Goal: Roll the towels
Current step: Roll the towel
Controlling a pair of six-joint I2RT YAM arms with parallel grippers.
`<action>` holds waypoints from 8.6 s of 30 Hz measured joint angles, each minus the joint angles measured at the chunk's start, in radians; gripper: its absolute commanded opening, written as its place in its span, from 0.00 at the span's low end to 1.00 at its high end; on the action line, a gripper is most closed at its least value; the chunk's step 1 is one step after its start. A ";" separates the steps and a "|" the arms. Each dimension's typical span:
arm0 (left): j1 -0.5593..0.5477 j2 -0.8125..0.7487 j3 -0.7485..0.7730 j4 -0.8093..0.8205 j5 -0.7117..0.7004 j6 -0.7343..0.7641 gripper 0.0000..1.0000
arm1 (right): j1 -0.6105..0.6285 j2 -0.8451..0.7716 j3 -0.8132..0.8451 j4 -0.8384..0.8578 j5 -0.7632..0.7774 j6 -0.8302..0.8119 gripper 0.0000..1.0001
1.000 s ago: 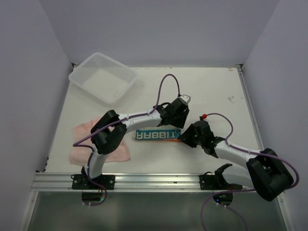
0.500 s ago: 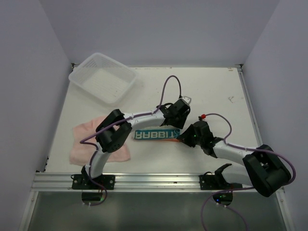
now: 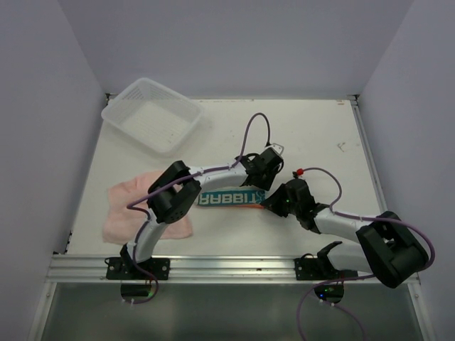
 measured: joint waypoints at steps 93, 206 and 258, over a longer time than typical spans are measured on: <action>0.146 -0.093 -0.129 0.262 0.289 -0.184 0.00 | 0.129 -0.126 0.329 -0.573 0.415 -0.395 0.47; 0.190 -0.206 -0.453 0.489 0.285 -0.304 0.00 | 0.506 0.216 0.380 -0.468 0.895 -0.535 0.27; 0.206 -0.228 -0.526 0.576 0.262 -0.306 0.00 | 0.066 0.119 0.208 -0.148 0.154 -0.293 0.42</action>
